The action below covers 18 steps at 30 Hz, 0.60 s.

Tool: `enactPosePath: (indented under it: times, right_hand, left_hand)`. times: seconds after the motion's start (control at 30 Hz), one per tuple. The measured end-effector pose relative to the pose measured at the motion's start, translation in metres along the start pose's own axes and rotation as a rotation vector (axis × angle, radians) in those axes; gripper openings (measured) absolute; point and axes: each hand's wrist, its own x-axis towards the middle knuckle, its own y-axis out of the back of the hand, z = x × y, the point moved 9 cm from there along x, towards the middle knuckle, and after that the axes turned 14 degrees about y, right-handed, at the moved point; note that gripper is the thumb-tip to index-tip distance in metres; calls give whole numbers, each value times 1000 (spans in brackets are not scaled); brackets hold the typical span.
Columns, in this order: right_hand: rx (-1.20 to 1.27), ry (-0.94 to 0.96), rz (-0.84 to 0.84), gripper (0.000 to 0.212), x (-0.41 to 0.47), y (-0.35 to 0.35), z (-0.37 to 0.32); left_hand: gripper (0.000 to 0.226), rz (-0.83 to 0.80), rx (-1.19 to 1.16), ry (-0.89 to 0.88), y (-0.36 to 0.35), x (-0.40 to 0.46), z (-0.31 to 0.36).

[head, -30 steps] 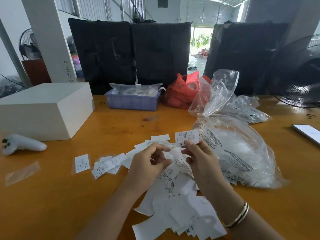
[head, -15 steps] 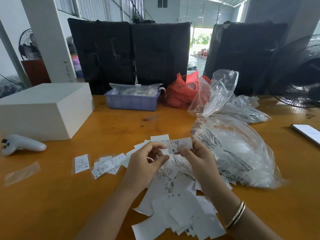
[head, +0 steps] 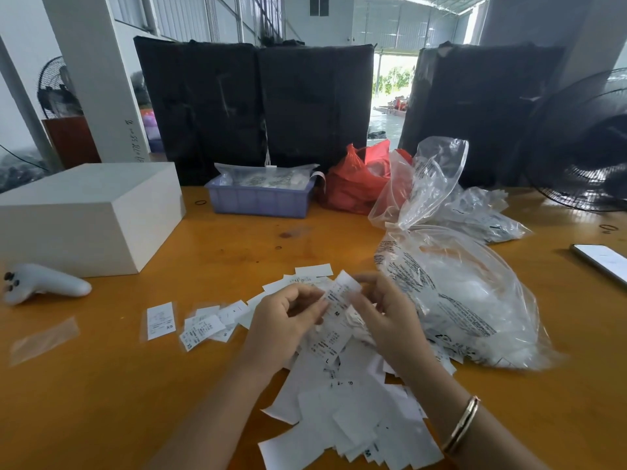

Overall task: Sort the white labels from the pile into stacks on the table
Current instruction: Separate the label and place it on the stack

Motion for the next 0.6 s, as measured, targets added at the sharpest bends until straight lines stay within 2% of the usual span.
enactPosePath:
  times: [0.1, 0.3, 0.4, 0.6]
  right_hand:
    - [35, -27, 104, 17, 0, 10, 2]
    - [71, -37, 78, 35, -2, 2, 3]
    - [59, -36, 90, 28, -1, 5, 2]
    - [111, -74, 12, 15, -3, -8, 4]
  left_hand:
    - [7, -8, -83, 52, 0, 1, -4]
    - [11, -10, -113, 80, 0, 2, -6]
    - [11, 6, -120, 93, 2, 3, -7]
    - [8, 65, -96, 122, 5, 1, -9]
